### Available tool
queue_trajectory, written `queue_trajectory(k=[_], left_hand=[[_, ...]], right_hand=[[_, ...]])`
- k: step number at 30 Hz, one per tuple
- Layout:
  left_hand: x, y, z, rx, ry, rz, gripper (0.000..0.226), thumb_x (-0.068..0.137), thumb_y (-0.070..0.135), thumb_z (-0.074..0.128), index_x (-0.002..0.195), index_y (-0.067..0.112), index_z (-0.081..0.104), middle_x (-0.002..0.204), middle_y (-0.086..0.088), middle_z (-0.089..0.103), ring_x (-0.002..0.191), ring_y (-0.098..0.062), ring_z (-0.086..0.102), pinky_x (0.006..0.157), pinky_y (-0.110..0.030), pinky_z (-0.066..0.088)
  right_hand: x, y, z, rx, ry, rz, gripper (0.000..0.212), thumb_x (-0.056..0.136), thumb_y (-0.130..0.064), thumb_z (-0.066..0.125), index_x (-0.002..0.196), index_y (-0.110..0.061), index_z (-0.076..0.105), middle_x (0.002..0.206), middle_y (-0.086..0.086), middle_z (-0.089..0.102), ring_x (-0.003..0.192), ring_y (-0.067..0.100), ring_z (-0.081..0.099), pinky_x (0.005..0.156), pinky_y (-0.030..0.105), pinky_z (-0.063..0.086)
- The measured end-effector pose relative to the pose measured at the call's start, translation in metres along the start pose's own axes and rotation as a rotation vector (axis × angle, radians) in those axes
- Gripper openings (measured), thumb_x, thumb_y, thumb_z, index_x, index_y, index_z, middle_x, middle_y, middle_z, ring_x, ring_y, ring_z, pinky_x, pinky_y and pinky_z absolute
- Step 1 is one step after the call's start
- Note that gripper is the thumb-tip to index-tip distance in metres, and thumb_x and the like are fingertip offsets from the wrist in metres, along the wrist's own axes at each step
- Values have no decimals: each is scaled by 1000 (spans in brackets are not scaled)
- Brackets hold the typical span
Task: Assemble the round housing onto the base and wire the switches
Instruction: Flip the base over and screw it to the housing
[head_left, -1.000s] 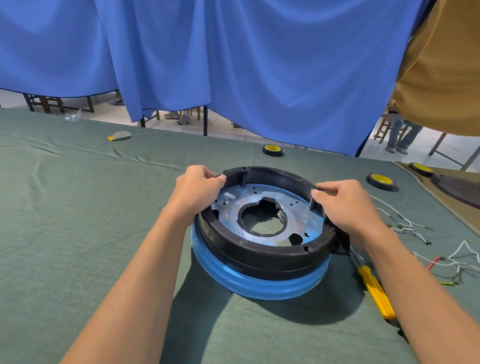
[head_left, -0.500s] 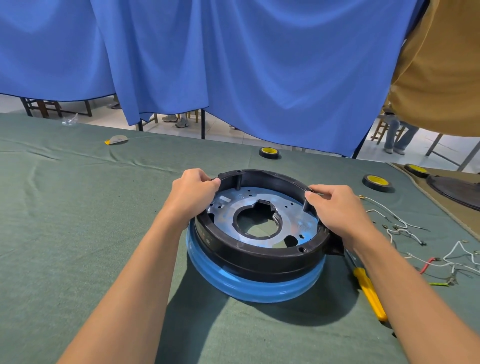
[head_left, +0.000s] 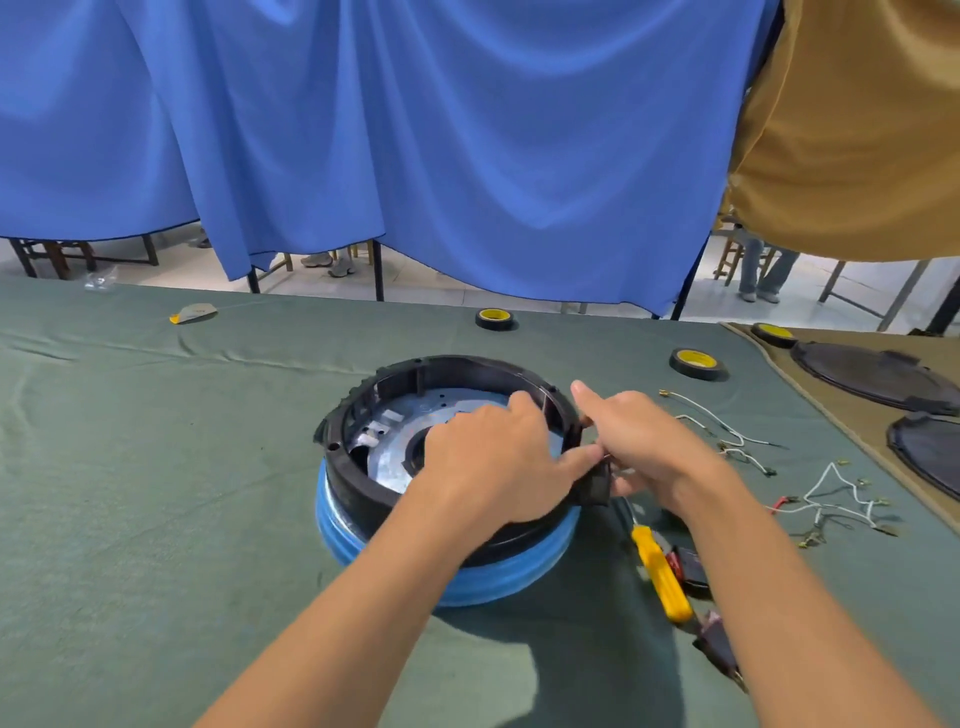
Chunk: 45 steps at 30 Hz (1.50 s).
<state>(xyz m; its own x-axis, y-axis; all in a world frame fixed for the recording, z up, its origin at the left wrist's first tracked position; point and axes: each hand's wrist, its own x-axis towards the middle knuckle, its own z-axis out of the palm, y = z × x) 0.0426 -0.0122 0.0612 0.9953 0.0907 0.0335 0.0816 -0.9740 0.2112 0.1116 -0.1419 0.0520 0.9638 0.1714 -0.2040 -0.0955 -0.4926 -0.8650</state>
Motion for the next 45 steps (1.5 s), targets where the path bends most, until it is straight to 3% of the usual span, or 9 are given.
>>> queue_trajectory(k=[6,8,14,21,24,27,31,35,45], left_hand=[[15,-10,12,-65,-224,-62,83,84,72,5,156,32,17,156,-18,29,137,-41,37,107,-50,35],[19,-15,8,-42,-238,-120,89,78,73,5,157,31,13,160,-17,23,142,-41,31,111,-51,31],[31,-20,4,-208,-180,-372,92,91,74,28,153,7,14,157,-18,31,139,-36,36,88,-38,30],[39,-18,20,-154,-139,-235,56,102,46,19,155,28,16,154,-19,24,106,-38,48,84,-36,34],[40,-14,21,-155,-116,-224,57,105,45,21,156,21,11,158,-25,19,120,-42,48,86,-38,36],[42,-14,22,-119,-147,-166,62,102,55,26,154,23,11,155,-22,30,126,-40,47,87,-37,36],[46,-17,23,-134,-175,-109,52,97,65,27,141,42,13,146,-18,43,122,-35,50,87,-39,36],[47,-19,23,-145,-149,-109,66,93,72,29,147,35,20,144,-18,46,124,-35,49,86,-39,35],[42,-21,28,-52,-124,-47,31,102,58,22,129,46,12,153,-12,36,129,-37,43,89,-38,34]], right_hand=[[-14,0,6,254,-75,57,65,96,-61,29,129,-9,48,111,10,59,51,11,65,44,28,52],[-19,0,9,294,-132,55,67,97,-61,28,135,-9,44,99,10,65,51,12,68,46,30,55],[-28,2,12,349,-296,54,60,98,-58,34,130,-8,45,90,20,68,81,27,70,78,39,58],[-6,12,-56,151,0,-145,34,99,-41,47,108,-11,62,94,12,72,77,22,69,82,39,56],[4,26,-71,-1,100,-170,25,98,-34,50,103,-14,65,90,8,71,73,17,66,74,32,56],[8,33,-68,-249,54,-240,14,93,-24,56,96,-20,68,81,2,73,67,11,65,61,21,52],[8,33,-51,-527,-28,-328,10,88,-26,66,95,-30,72,97,-4,69,91,14,60,79,25,46],[8,35,-40,-644,-38,-332,15,82,-32,72,97,-30,74,101,2,66,100,21,59,83,32,49],[8,41,-39,-797,-18,-327,16,79,-23,74,94,-26,77,96,1,70,95,21,60,80,39,55]])
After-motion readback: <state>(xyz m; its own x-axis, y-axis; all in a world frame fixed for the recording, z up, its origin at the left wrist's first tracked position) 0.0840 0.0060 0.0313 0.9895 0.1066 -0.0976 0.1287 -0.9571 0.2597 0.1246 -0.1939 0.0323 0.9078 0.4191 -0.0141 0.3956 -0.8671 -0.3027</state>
